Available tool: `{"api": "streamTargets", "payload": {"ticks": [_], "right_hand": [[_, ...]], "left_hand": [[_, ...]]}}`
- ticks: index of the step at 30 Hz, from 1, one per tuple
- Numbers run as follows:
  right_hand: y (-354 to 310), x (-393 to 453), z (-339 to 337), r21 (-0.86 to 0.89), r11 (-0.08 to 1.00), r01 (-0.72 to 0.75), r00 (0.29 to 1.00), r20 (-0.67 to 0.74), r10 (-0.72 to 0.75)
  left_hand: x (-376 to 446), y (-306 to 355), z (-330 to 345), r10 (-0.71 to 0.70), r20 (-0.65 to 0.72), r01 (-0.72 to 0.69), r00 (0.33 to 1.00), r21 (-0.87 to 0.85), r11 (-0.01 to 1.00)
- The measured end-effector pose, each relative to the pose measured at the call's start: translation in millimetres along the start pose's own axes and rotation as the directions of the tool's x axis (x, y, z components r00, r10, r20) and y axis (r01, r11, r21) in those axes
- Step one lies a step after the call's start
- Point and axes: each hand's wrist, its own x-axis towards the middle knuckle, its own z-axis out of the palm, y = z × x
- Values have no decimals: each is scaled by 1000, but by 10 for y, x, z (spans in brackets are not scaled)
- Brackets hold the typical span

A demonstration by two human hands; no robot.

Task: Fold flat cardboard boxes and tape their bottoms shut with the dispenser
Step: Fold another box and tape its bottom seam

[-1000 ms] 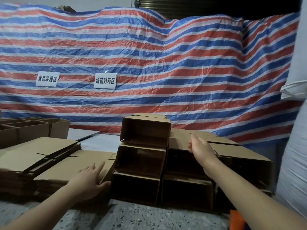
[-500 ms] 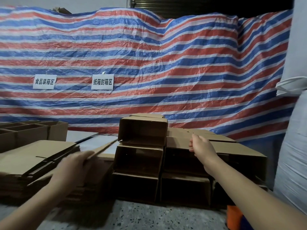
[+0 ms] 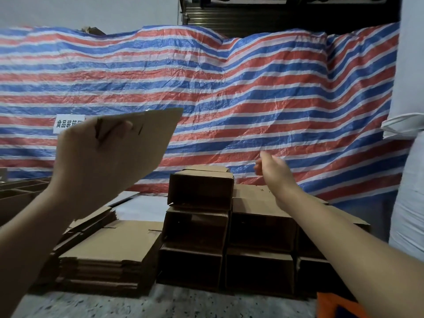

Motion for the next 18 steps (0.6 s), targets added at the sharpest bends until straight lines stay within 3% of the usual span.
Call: {"api": "streamTargets", "payload": {"ticks": [3,7,10,13,18], "right_hand": [[-311,35,-36,116,991,64,996,59,-72],[-678,90,-154,220,965,141,976,131,-173],[-875,47,-268,234,949,209,962,123,-242],[-928,-13,-428,256,932,258,941,153,-303],[-757,-230,-725,224,964,143,988,-90,-126]], "left_hand": [[111,238,23,-109,-26,106,994,-87,990],[211,504,-4,-79,-26,75,997,-138,988],[247,713,-16,-65,67,81,996,-290,954],[219,889,36,-139,235,247,962,-528,812],[64,936,355,-335,369,496,867,-574,652]]}}
